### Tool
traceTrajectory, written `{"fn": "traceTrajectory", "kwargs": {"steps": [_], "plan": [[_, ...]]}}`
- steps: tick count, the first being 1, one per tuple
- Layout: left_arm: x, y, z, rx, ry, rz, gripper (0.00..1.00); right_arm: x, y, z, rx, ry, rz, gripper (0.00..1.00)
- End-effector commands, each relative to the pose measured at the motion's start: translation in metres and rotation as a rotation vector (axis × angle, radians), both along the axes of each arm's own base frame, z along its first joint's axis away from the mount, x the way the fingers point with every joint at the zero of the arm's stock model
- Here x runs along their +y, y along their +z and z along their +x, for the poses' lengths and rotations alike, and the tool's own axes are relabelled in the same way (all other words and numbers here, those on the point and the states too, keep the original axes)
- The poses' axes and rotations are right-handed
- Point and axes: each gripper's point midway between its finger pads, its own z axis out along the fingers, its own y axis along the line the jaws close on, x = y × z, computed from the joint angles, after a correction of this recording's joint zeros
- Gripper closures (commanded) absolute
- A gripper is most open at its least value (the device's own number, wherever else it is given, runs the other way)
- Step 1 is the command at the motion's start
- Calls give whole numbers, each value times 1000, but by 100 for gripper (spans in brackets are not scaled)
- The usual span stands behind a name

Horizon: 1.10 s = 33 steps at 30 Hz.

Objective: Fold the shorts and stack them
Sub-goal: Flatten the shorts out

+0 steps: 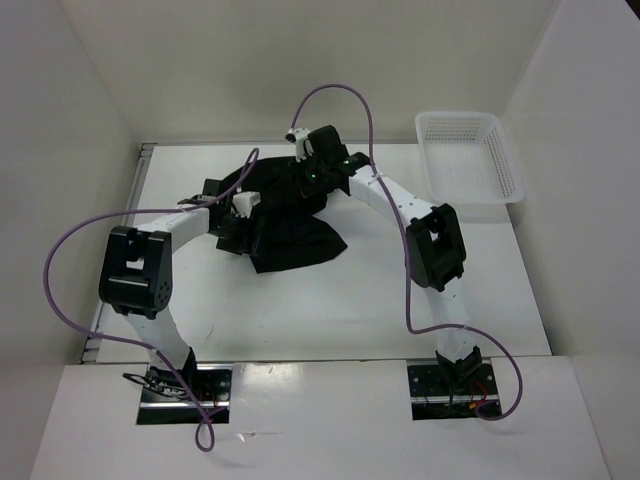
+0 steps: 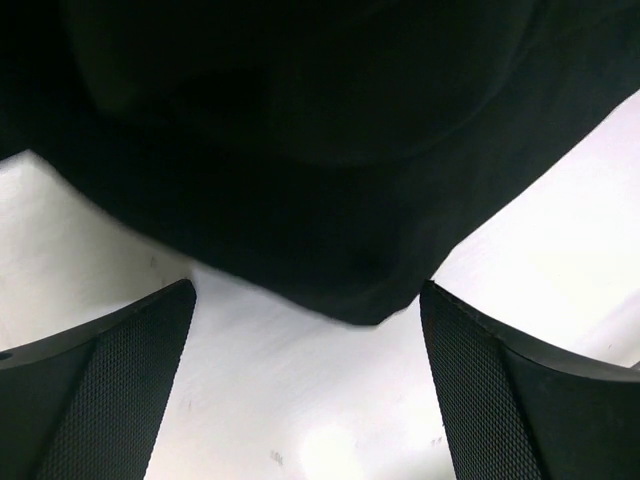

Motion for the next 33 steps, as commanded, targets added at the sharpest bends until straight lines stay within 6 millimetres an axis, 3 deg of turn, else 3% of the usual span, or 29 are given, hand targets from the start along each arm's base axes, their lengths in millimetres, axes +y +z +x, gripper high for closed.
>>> {"fn": "traceTrajectory", "kwargs": {"steps": [1,6,9,10,12,16,17,18,20,21,22,23,24,25,27,28,30,31,33], "plan": [[-19,-3,7,-8,-47,-99,0,1,66,12,-150,-29,59,100],[-24,-21,5,20,-61,-105,17,-6,85,23,-224,-64,37,100],[-28,-28,8,34,-69,-104,49,-12,96,30,-269,-100,24,100],[-28,-29,10,34,-69,-104,77,-13,98,33,-288,-108,19,100],[-29,-30,14,28,-70,-104,100,-21,97,40,-311,-151,-16,100],[-25,-30,21,27,-58,-74,100,-32,101,46,-349,-193,-53,100],[-20,-22,29,17,-42,-57,100,-42,105,51,-371,-223,-67,100],[-11,-13,39,-9,-18,-33,100,-47,97,52,-368,-231,-97,100],[37,1,62,-47,102,78,100,-81,109,68,-391,-313,-107,100],[71,27,89,-122,188,107,100,-98,116,75,-404,-358,-115,100],[94,44,99,-154,243,144,100,-115,116,83,-405,-395,-127,100],[109,59,110,-189,279,153,100,-142,122,96,-414,-447,-129,100],[123,98,132,-285,310,151,100,-155,133,100,-435,-467,-128,100],[139,118,138,-320,347,166,100,-164,139,104,-444,-486,-124,100],[141,158,149,-408,353,163,100,-175,150,103,-461,-460,-136,100],[141,174,150,-434,355,162,100,-170,157,97,-472,-415,-126,100],[124,210,150,-507,325,151,100,-164,158,85,-469,-319,-145,100],[116,212,144,-496,311,148,100,-158,163,74,-460,-271,-117,100],[102,207,128,-464,280,135,100,-159,146,59,-418,-216,-151,100]]}}
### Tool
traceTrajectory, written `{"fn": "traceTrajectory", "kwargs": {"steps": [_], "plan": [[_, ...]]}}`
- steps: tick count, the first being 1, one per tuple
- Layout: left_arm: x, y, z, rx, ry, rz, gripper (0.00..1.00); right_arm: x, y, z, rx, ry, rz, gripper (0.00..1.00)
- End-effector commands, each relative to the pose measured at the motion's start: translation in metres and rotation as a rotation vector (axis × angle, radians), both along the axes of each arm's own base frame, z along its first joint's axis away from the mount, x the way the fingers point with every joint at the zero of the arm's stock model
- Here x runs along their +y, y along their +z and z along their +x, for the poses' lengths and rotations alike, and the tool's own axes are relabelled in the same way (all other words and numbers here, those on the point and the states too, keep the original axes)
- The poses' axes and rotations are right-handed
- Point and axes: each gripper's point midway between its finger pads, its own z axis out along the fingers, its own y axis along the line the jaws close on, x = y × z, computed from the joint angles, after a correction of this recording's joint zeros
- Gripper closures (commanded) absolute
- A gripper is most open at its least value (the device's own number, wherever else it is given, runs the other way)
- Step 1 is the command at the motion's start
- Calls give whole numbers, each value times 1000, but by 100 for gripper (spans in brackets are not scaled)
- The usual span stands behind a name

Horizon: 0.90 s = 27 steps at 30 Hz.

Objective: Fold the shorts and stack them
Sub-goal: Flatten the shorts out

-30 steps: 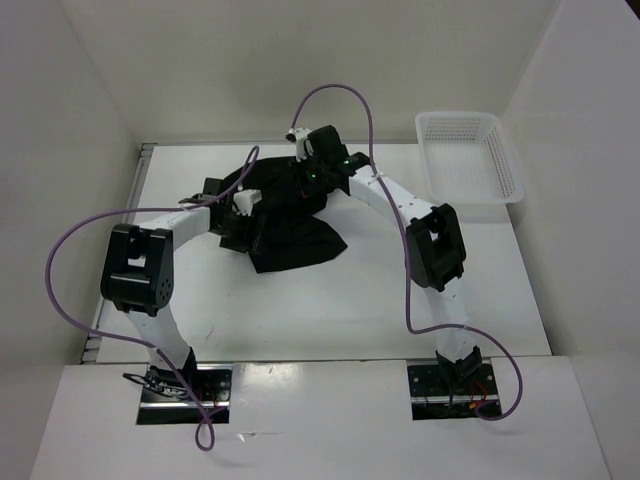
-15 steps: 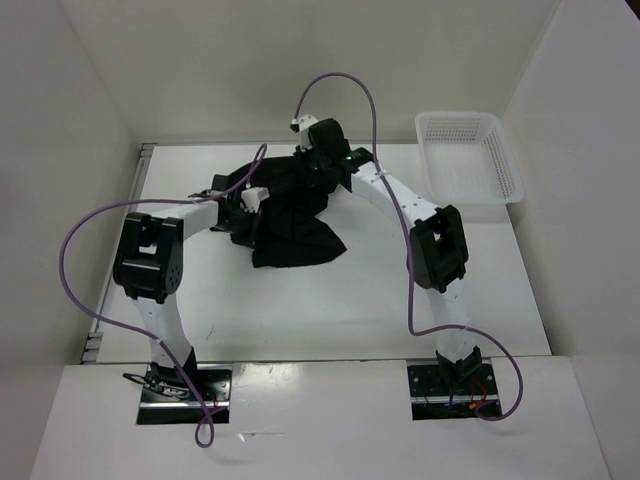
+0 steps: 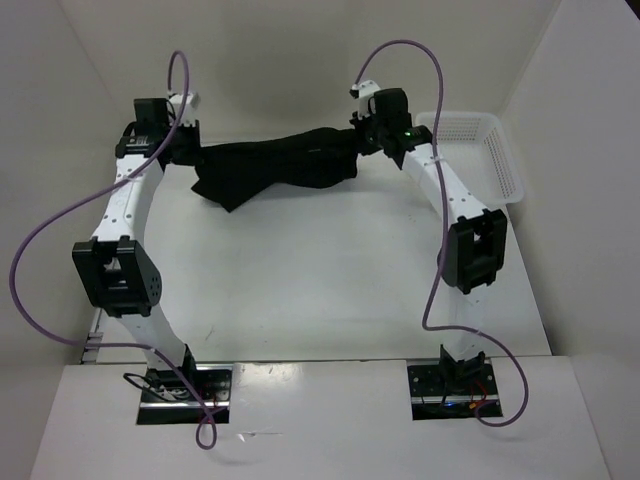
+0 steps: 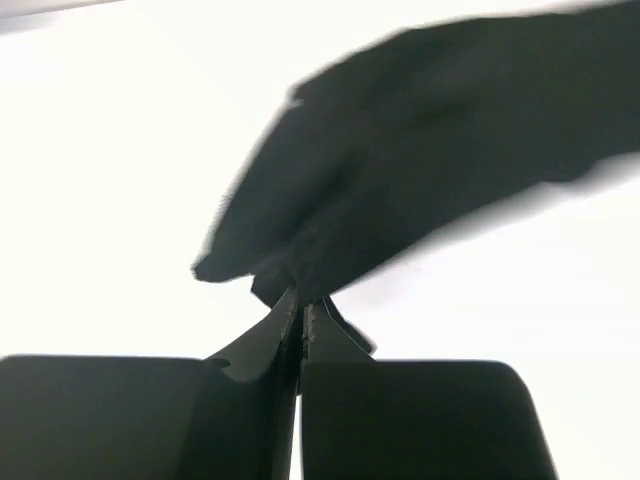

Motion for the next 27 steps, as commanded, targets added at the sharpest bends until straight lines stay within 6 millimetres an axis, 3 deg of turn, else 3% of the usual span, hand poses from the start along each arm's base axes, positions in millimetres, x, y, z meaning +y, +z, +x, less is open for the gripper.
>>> {"fn": "traceTrajectory", "kwargs": {"steps": [1,3,6,8,12,14,15,16,19,20,21,22,23,24,25,27], "plan": [[-26,-3,-39,91,-46,2,100,16,69,-47,-109,171,-11,100],[-27,-25,-61,159,-46,-4,100,5,43,-65,-44,204,-73,100],[-26,-39,-75,198,-37,1,100,2,18,-99,45,298,-78,100],[-28,-37,-79,193,-45,-6,100,6,3,-124,112,371,-65,100],[-30,-10,-74,142,-55,-11,100,8,-3,-146,159,452,-65,100],[-30,-1,-71,119,-55,-9,100,5,-19,-152,197,463,-82,100],[-30,-6,-69,133,-55,-10,98,4,-22,-156,205,464,-83,100],[-31,-9,-66,134,-63,-17,96,1,-39,-163,245,470,-94,100],[-32,-37,-46,159,-69,-26,93,-3,-66,-174,305,476,-106,100],[-31,-62,-36,207,-69,-31,93,-4,-69,-174,307,470,-113,100],[-30,-73,-28,226,-69,-33,91,-5,-77,-172,319,456,-114,100],[-30,-103,-18,291,-68,-40,89,-4,-83,-169,325,456,-114,100],[-30,-95,-5,273,-75,-45,84,-3,-87,-169,345,444,-103,100],[-30,-98,2,279,-75,-45,64,-1,-89,-163,343,438,-97,100],[-28,-108,8,300,-79,-65,55,-2,-93,-161,352,430,-105,100],[-30,-100,12,277,-89,-72,38,-1,-93,-148,340,404,-84,100]]}}
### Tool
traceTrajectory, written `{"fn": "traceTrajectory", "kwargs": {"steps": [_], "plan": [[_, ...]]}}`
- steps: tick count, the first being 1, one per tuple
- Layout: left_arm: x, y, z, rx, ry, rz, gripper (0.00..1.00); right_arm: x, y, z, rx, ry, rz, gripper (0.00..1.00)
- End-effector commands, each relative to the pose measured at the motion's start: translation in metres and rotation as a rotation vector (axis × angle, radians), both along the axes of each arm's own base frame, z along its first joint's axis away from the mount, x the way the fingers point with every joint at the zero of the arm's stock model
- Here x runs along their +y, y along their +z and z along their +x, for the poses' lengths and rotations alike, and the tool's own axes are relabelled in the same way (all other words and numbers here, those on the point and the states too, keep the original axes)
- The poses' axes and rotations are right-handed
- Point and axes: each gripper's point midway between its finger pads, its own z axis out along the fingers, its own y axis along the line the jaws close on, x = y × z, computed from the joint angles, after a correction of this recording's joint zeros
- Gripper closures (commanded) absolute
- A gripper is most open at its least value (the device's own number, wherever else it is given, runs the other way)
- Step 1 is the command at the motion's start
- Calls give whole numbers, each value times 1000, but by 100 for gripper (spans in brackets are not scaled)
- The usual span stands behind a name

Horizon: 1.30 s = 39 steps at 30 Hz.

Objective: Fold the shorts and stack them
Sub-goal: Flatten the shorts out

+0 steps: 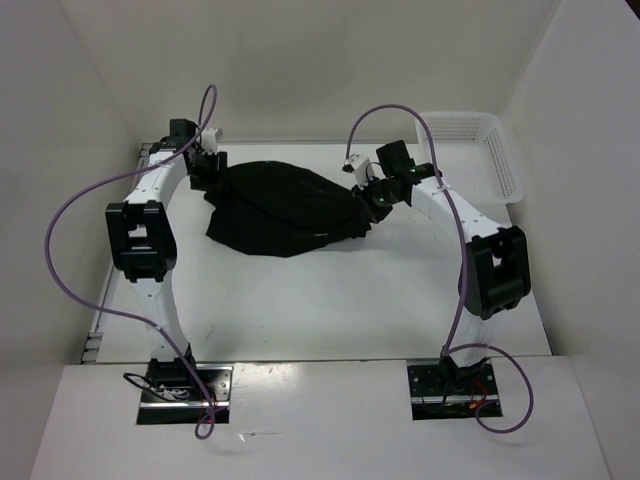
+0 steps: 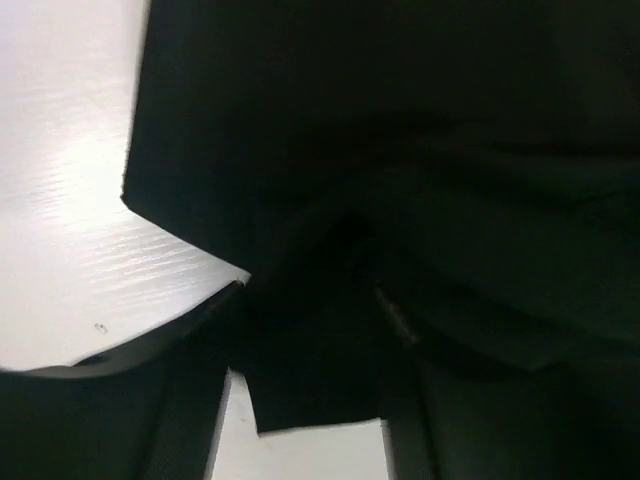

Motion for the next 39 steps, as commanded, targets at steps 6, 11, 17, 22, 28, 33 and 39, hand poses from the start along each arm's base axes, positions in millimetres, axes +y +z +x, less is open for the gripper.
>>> {"fn": "traceTrajectory", "kwargs": {"steps": [6,11,17,22,28,33,39], "plan": [[17,36,-29,-36,25,-46,16,6,1,37,-53,-50,28,100],[24,-9,-86,111,57,-103,20,5,-5,40,-45,-56,17,100],[14,-59,-115,250,51,-169,25,7,-15,45,-22,-63,14,100],[12,-70,-104,233,37,-193,25,6,-23,40,-3,-63,7,100],[10,-81,-96,230,30,-187,32,1,-29,30,11,-48,-9,100],[5,-91,-98,258,20,-219,95,1,-33,28,19,-48,-12,100],[4,-50,-72,189,-5,-244,100,10,10,68,-104,-92,30,100]]}}
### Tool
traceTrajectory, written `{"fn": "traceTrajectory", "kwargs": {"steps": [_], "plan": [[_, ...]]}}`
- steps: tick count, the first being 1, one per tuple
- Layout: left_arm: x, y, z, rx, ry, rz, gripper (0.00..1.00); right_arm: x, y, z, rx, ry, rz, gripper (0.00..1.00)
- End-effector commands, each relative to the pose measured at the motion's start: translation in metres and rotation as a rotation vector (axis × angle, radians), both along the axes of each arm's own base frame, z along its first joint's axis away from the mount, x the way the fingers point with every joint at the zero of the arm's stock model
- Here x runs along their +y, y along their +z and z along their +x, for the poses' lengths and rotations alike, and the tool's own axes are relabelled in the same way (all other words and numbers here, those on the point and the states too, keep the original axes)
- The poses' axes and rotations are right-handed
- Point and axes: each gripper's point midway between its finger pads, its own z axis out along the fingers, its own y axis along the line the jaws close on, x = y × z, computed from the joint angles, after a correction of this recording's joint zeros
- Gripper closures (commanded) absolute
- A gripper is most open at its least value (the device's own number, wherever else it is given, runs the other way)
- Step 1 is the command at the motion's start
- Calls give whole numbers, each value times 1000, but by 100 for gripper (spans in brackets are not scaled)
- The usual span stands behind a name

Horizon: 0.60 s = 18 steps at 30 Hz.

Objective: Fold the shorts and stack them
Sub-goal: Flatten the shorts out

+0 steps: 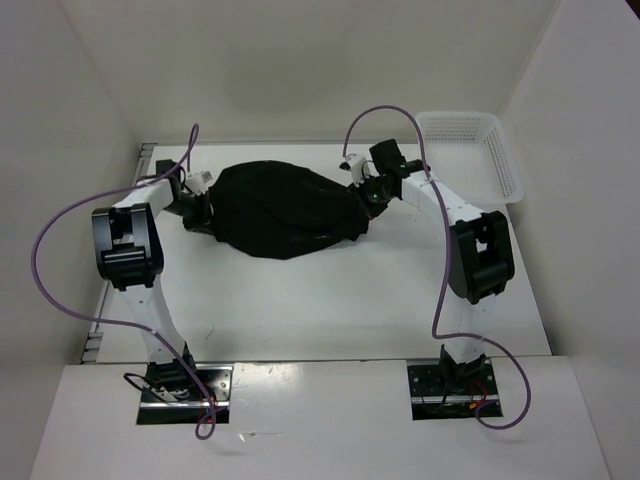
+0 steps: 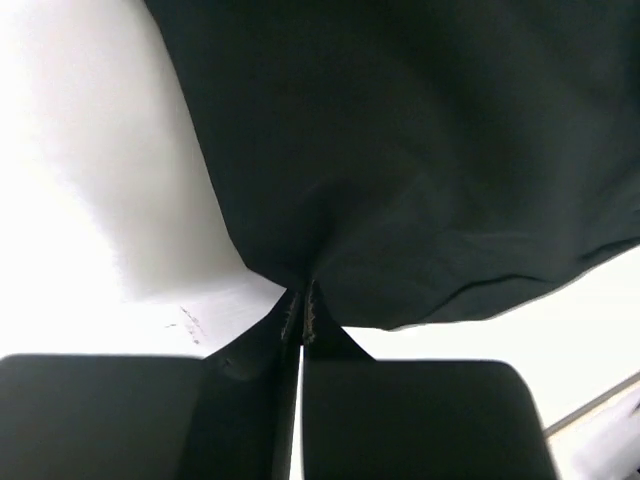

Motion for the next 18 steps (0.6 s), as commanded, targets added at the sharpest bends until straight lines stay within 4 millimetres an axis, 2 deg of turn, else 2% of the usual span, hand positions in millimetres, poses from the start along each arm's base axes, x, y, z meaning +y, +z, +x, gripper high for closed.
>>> {"fn": "traceTrajectory", "kwargs": {"steps": [1,2,3,4,5,6,7,8,9,10,11,12,13,14,15,17,18], "plan": [[6,54,39,-131,-7,-16,100,13,59,55,-191,-44,66,100],[15,74,53,-182,7,8,100,15,107,86,-295,-99,133,100],[28,133,85,-339,17,43,100,16,117,107,-326,-135,157,100],[43,161,97,-409,41,71,100,13,136,123,-368,-175,179,100],[49,187,107,-471,52,105,100,13,196,145,-501,-206,239,100],[53,219,112,-549,60,136,100,6,215,156,-539,-246,262,100],[56,261,118,-650,65,165,100,6,220,167,-567,-262,259,100],[56,280,118,-694,66,175,100,5,251,164,-619,-260,282,100],[53,303,110,-737,60,176,100,4,255,164,-631,-252,275,100],[52,316,106,-764,60,182,100,8,269,155,-649,-212,297,100],[48,319,100,-765,53,172,100,10,256,147,-601,-196,294,100],[44,332,89,-788,44,166,100,10,248,136,-566,-167,282,100],[40,329,82,-773,38,155,100,13,259,118,-561,-120,303,100],[37,326,76,-761,33,144,100,13,231,106,-485,-97,278,100],[32,309,61,-705,28,124,100,11,216,92,-433,-70,255,100],[27,297,42,-661,29,114,100,3,186,62,-357,-25,198,100],[28,262,29,-561,43,110,100,0,172,49,-320,8,174,100]]}}
